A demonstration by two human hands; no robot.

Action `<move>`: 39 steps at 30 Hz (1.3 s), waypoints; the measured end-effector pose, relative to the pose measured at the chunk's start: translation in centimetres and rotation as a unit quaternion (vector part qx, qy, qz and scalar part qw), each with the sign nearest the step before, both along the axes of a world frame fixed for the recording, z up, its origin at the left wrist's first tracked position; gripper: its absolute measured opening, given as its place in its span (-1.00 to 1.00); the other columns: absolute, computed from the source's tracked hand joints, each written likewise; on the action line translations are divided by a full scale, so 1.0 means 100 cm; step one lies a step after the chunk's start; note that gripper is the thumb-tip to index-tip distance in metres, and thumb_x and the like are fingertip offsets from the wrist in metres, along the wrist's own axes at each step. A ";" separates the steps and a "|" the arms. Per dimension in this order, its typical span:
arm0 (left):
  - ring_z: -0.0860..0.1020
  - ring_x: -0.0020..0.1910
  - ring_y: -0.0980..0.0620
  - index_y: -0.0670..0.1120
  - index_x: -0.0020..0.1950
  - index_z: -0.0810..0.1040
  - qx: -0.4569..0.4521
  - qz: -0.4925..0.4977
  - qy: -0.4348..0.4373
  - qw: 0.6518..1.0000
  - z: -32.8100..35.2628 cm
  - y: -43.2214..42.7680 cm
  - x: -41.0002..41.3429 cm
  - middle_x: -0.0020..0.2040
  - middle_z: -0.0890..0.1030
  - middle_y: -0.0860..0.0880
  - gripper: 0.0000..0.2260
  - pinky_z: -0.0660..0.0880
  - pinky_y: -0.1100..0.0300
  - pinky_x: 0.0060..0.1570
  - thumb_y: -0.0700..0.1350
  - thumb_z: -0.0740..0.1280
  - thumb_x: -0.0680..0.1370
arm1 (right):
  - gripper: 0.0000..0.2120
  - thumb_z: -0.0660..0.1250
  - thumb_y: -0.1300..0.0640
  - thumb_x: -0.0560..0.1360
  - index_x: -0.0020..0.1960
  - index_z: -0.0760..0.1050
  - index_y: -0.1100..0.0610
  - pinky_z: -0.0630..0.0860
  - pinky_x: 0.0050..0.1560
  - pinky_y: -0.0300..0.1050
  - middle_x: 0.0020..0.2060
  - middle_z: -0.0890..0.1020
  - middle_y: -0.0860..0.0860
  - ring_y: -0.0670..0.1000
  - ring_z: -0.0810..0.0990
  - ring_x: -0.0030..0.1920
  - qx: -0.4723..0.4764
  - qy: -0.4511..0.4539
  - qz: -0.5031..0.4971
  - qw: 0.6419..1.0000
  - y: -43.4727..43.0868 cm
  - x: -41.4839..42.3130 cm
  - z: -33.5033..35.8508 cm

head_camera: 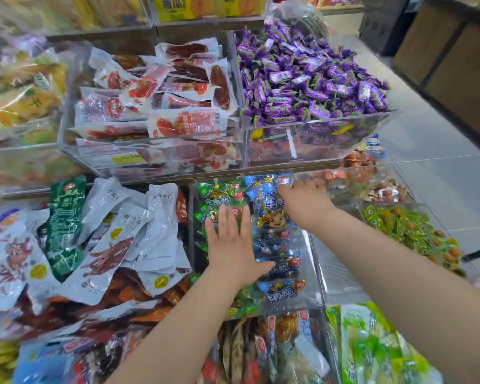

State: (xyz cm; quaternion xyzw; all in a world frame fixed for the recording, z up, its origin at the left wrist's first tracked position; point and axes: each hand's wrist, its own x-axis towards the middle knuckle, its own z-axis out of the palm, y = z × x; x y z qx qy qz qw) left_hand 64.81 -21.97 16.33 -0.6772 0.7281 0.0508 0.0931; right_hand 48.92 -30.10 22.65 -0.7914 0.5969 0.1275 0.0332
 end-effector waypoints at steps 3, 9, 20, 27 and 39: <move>-0.53 0.41 -0.12 -0.13 0.33 -0.64 -0.015 -0.056 -0.001 0.998 0.000 -0.012 0.000 0.50 -0.45 -0.15 0.14 -0.43 -0.22 0.36 0.60 0.00 0.29 | -0.51 0.19 0.21 0.45 0.37 0.27 0.09 0.24 0.26 0.13 0.23 0.42 0.21 0.22 0.30 0.30 -0.020 -0.013 -0.001 1.000 0.007 0.007 0.010; -0.41 0.49 -0.15 -0.03 0.56 0.05 0.037 -0.057 0.012 0.998 -0.008 -0.013 0.010 0.50 -0.43 -0.16 0.05 -0.29 -0.26 0.41 0.62 -0.04 0.25 | -0.59 0.24 0.29 0.42 0.26 0.33 0.14 0.34 0.13 0.10 0.11 0.46 0.18 0.21 0.37 0.18 -0.111 -0.005 0.030 0.993 0.006 0.006 0.025; -0.24 0.55 0.05 -0.07 0.56 0.03 0.030 -0.062 0.058 0.996 -0.006 -0.011 0.020 0.56 -0.27 0.03 0.02 -0.31 -0.06 0.44 0.58 0.04 0.31 | -0.36 0.08 0.19 0.51 0.52 -0.11 0.13 -0.39 0.37 0.29 0.47 0.01 0.24 0.27 -0.11 0.48 -0.095 -0.014 0.061 0.994 0.009 0.024 -0.048; -0.59 0.37 -0.09 -0.07 0.49 -0.46 0.007 -0.018 0.074 0.997 -0.009 -0.014 0.016 0.38 -0.60 -0.10 0.20 -0.50 -0.05 0.35 0.62 0.09 0.22 | -0.17 0.06 0.17 0.53 0.29 -0.65 0.00 -0.52 0.30 0.19 0.23 -0.64 0.12 0.19 -0.69 0.21 -0.067 -0.058 0.052 0.995 0.020 0.024 -0.095; -0.25 0.55 -0.07 0.04 0.58 -0.11 0.014 -0.015 0.135 0.991 0.001 -0.012 0.018 0.58 -0.20 -0.09 0.03 -0.31 0.00 0.45 0.54 0.18 0.31 | -0.20 0.21 0.13 0.49 0.52 -0.26 -0.06 -0.41 0.38 0.20 0.49 -0.31 0.10 0.19 -0.39 0.46 -0.005 -0.076 0.054 0.996 0.007 0.020 -0.082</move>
